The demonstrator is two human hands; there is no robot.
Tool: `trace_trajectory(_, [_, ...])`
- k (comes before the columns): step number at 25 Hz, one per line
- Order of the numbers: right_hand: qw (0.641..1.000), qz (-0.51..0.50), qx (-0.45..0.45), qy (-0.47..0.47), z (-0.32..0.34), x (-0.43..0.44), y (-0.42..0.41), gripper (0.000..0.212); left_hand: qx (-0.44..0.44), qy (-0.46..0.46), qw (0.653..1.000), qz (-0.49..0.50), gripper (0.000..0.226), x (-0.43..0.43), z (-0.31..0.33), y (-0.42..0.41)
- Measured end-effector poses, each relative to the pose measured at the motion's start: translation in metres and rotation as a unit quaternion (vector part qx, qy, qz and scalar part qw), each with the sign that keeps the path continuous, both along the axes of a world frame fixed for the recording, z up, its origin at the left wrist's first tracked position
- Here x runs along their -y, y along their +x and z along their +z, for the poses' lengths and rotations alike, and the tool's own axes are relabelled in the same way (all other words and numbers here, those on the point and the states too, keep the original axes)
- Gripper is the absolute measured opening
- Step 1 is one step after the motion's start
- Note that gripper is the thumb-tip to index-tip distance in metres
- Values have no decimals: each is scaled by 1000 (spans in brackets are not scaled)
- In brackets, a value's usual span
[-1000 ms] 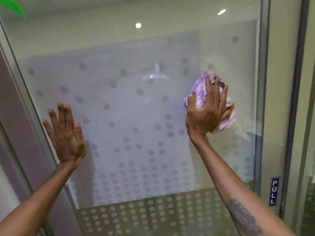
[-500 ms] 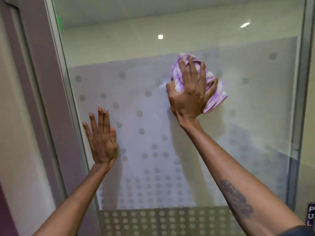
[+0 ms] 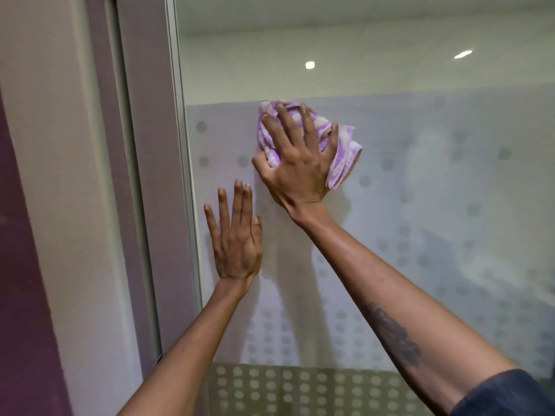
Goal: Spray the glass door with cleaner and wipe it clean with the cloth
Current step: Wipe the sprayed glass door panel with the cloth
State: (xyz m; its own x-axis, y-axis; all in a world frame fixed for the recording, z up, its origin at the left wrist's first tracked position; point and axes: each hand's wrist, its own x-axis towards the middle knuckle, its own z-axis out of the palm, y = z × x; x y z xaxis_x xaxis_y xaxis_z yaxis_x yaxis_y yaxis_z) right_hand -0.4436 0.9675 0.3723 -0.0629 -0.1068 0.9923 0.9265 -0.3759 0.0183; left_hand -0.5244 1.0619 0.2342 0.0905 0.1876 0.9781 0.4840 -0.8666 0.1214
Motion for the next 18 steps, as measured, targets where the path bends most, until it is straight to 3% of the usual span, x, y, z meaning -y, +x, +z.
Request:
trace_trajectory(5, [987, -1, 103, -121, -1, -8, -8, 48, -5, 6, 1000, 15, 58, -4, -2, 1])
trace_trajectory(10, [919, -15, 247, -308, 12, 30, 21, 47, -15, 9, 1000, 20, 58, -3, -1, -3])
trace_trajectory(13, [907, -21, 270, -323, 17, 55, 42, 44, -20, 6, 1000, 13, 59, -4, 0, -4])
trace_trajectory(18, [933, -24, 253, -254, 8, 116, 98, 40, -10, 3, 1000, 5, 58, -2, -1, -4])
